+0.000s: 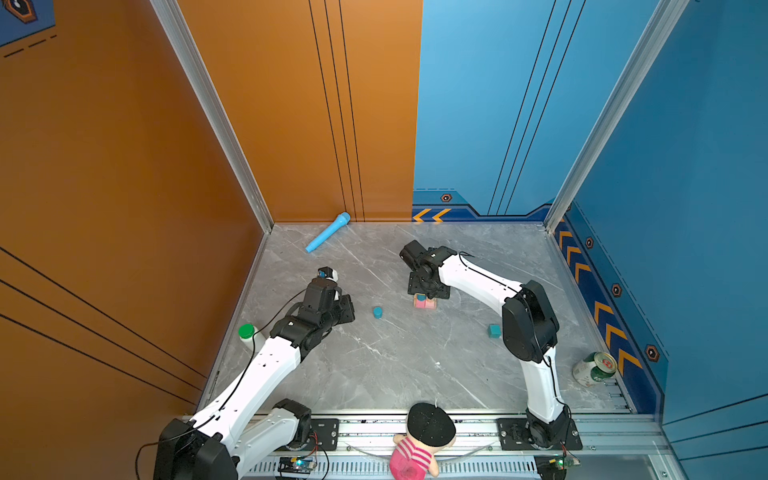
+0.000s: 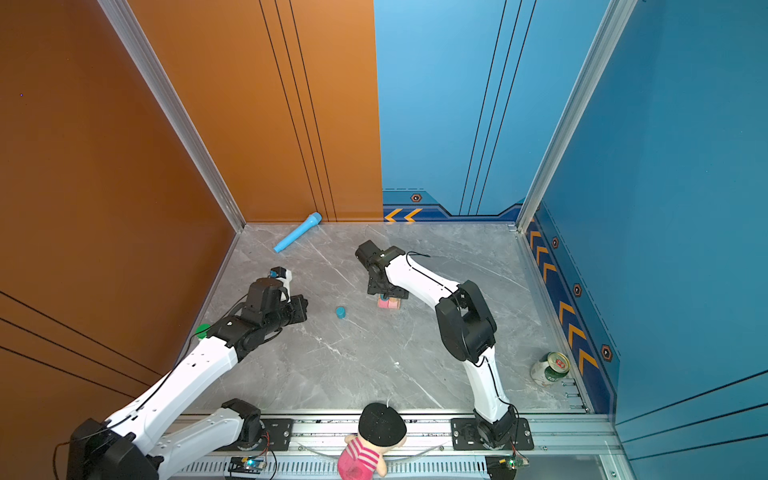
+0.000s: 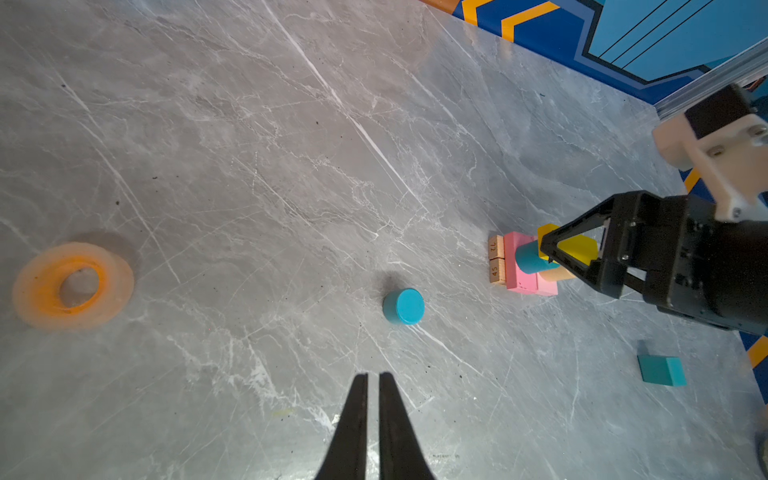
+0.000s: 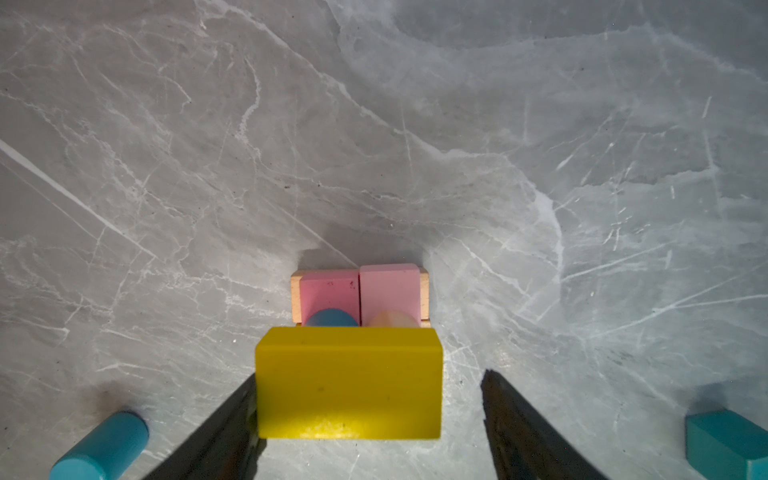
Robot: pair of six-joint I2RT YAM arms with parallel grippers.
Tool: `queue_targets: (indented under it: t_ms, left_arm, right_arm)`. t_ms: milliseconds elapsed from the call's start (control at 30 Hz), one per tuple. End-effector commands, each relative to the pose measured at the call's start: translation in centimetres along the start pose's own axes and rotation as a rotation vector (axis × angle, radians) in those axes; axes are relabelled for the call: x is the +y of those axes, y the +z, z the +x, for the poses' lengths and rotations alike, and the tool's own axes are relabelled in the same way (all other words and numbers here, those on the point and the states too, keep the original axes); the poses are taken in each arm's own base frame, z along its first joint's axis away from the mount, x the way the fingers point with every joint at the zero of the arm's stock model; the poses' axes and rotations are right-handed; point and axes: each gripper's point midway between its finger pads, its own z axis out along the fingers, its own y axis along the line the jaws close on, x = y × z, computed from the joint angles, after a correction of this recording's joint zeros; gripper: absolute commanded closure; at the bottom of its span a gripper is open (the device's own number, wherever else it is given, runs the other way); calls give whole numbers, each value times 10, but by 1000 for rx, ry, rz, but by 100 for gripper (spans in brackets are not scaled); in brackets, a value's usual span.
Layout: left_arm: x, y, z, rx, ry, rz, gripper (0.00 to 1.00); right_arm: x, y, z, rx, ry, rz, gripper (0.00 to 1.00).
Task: Build the wood block tower
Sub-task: 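Open the right gripper to release the yellow block on the cylinders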
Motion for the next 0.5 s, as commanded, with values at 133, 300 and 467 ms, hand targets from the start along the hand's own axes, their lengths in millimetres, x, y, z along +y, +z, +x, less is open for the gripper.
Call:
queue_targets:
  t_ms: [133, 300, 467]
  left_arm:
    - [5, -1, 5, 17, 3, -4, 90]
    - [5, 0, 5, 17, 2, -4, 90]
    - [5, 0, 6, 19, 4, -3, 90]
  right_arm:
    - [-5, 7, 10, 30, -7, 18, 18]
    - [-6, 9, 11, 34, -4, 19, 18]
    - [-6, 8, 10, 32, -4, 17, 18]
